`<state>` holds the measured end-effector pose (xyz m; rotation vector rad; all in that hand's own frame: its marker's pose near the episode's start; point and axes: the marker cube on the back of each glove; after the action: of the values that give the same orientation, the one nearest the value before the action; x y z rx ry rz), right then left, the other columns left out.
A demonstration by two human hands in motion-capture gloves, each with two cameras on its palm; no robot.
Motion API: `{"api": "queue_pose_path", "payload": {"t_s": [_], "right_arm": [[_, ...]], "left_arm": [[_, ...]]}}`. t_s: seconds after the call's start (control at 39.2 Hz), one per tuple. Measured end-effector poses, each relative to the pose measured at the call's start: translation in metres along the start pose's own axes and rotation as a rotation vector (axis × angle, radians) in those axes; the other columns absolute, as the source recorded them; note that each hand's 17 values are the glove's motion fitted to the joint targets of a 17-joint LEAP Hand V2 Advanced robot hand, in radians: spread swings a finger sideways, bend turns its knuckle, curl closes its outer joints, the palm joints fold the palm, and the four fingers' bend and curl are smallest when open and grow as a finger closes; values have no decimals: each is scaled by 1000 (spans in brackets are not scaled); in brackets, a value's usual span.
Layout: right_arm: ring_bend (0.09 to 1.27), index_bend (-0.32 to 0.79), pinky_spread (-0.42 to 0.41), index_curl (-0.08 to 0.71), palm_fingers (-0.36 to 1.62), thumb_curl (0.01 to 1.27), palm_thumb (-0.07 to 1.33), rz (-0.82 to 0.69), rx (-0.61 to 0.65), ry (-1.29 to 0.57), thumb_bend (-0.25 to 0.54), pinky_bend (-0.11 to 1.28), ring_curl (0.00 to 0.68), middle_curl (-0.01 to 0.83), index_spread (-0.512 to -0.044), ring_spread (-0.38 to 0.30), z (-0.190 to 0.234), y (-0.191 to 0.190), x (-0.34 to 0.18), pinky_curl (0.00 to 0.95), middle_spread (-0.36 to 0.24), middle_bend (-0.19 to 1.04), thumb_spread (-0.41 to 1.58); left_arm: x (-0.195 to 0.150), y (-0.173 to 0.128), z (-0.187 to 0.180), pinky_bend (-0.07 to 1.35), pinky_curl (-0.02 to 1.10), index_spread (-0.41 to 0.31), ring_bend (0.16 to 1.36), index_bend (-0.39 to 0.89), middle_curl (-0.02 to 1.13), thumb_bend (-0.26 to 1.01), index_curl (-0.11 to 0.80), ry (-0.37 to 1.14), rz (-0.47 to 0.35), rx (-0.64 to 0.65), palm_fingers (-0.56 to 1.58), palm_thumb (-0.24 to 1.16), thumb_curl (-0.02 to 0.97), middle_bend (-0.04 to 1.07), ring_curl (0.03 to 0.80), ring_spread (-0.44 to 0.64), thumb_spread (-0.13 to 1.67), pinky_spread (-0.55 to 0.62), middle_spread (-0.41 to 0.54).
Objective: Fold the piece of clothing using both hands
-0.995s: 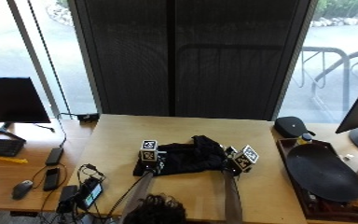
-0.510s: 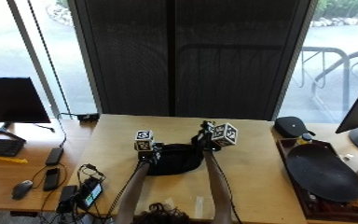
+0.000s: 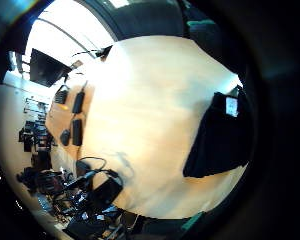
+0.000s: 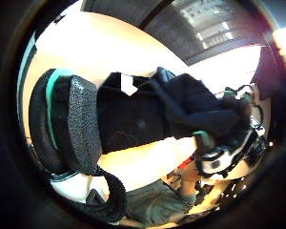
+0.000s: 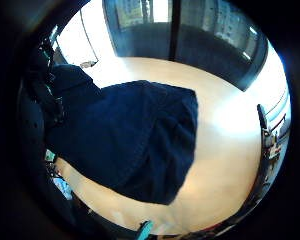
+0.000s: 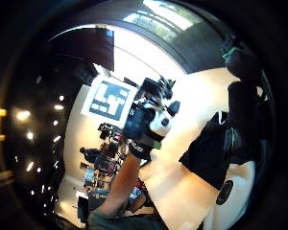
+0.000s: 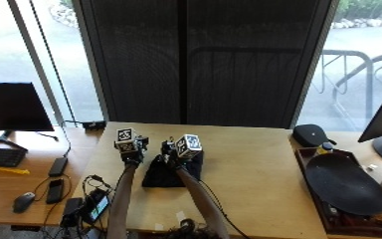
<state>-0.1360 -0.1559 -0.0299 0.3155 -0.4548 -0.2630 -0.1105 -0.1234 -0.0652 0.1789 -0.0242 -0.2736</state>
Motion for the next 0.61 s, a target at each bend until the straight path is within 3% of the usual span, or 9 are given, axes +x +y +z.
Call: {"api": "queue_pose_path", "payload": {"t_s": [0.08, 0.23, 0.36, 0.43, 0.51, 0.61], "right_arm": [[676, 99, -322, 141, 989, 612, 1017, -21, -35, -6, -55, 726, 445, 445, -270, -247, 27, 4, -4, 373, -156, 160, 543], [683, 61, -330, 141, 917, 626, 1057, 5, -203, -69, -9, 761, 456, 418, -319, -258, 91, 32, -15, 384, -172, 127, 616], [679, 59, -318, 135, 846, 636, 1113, -13, -290, -138, 8, 782, 451, 393, -335, -254, 114, 41, -11, 387, -170, 115, 677], [669, 79, -304, 141, 797, 639, 1130, 13, -483, -355, 8, 790, 450, 378, -344, -248, 119, 48, -10, 390, -162, 112, 719], [600, 175, -199, 188, 617, 623, 1098, -11, -720, -662, 5, 672, 442, 376, -355, -202, 111, 57, -13, 375, -145, 140, 878], [494, 192, -85, 228, 437, 567, 932, -162, -755, -794, -52, 572, 417, 378, -379, -148, 83, 51, -3, 356, -137, 170, 1078]], "left_arm": [[-10, 8, -4, 656, 383, -119, 608, 88, 418, 57, 258, -22, -29, -33, 134, 177, 209, 283, 347, 235, 1548, 309, 13], [-18, -11, 0, 674, 387, -130, 627, 88, 421, 151, 241, 26, -2, 132, 99, 358, 254, 286, 348, 236, 1585, 318, 0], [-20, 1, 6, 683, 388, -139, 637, 100, 418, 209, 234, 6, -1, 49, 69, 472, 287, 275, 346, 242, 1584, 324, -12], [-17, 4, 8, 685, 387, -143, 641, 108, 418, 245, 232, 25, 13, 30, 62, 557, 313, 275, 344, 245, 1569, 331, -15], [-18, -6, 9, 687, 386, -145, 645, 114, 417, 263, 233, 25, 26, 103, 61, 608, 333, 272, 341, 247, 1553, 335, -21], [-17, -6, 7, 673, 380, -140, 631, 146, 413, 262, 245, 5, 26, 127, 84, 634, 348, 270, 333, 248, 1522, 338, -25]]}}
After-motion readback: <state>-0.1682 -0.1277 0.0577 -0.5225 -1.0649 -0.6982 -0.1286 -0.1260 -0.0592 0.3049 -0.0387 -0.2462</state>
